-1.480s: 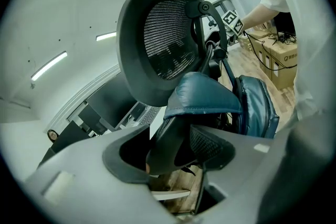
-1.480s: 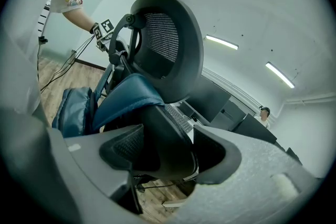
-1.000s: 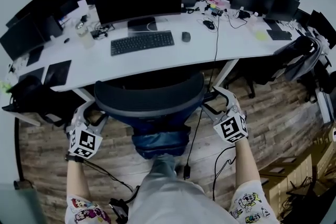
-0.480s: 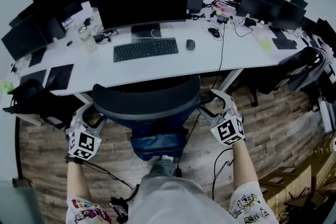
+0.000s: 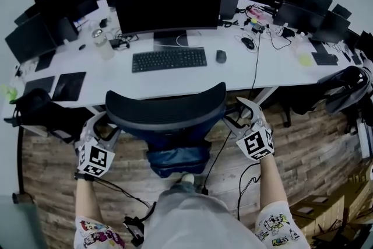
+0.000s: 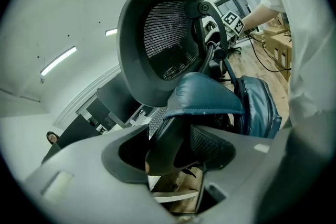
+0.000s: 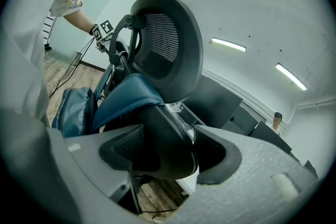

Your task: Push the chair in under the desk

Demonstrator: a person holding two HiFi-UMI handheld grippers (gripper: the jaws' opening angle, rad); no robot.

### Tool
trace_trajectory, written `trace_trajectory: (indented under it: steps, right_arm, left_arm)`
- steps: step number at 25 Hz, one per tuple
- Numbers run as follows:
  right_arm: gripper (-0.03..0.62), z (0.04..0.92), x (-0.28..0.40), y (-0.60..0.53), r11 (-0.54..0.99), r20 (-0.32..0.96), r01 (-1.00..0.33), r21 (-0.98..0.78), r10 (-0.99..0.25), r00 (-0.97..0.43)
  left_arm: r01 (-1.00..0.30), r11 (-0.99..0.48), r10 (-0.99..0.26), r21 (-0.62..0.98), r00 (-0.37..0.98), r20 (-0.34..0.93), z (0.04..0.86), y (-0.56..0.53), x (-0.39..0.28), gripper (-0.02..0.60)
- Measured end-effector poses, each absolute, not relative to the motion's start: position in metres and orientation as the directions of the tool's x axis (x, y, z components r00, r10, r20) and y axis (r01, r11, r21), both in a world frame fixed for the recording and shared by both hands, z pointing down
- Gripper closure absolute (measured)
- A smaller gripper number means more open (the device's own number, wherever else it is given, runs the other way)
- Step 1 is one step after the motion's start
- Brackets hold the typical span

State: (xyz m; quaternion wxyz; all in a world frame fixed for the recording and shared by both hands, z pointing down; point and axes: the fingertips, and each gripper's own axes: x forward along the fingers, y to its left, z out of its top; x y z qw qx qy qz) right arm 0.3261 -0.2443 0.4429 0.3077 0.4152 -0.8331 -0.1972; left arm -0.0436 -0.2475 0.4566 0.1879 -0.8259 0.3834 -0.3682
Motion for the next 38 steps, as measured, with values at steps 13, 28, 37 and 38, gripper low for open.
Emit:
trace_trajectory:
  steps: [13, 28, 37, 38]
  right_arm:
    - [0.299, 0.44, 0.324, -0.29, 0.586, 0.332, -0.555, 0.591, -0.803, -0.494]
    - [0.299, 0.438, 0.312, -0.318, 0.589, 0.324, -0.555, 0.587, -0.799, -0.506]
    - [0.298, 0.438, 0.306, -0.331, 0.589, 0.316, -0.552, 0.591, -0.798, -0.513]
    - [0.298, 0.438, 0.305, -0.331, 0.589, 0.315, -0.55, 0.592, -0.798, -0.514]
  left_arm:
    - [-0.517, -0.608, -0.794, -0.602, 0.4, 0.458, 0.453, -0.279, -0.045, 0.321]
    - [-0.525, -0.6, -0.8, -0.603, 0.384, 0.461, 0.452, -0.307, -0.054, 0.319]
    - [-0.524, -0.592, -0.806, -0.613, 0.38, 0.453, 0.452, -0.323, -0.062, 0.316]
    - [-0.527, -0.589, -0.808, -0.613, 0.379, 0.452, 0.452, -0.324, -0.063, 0.314]
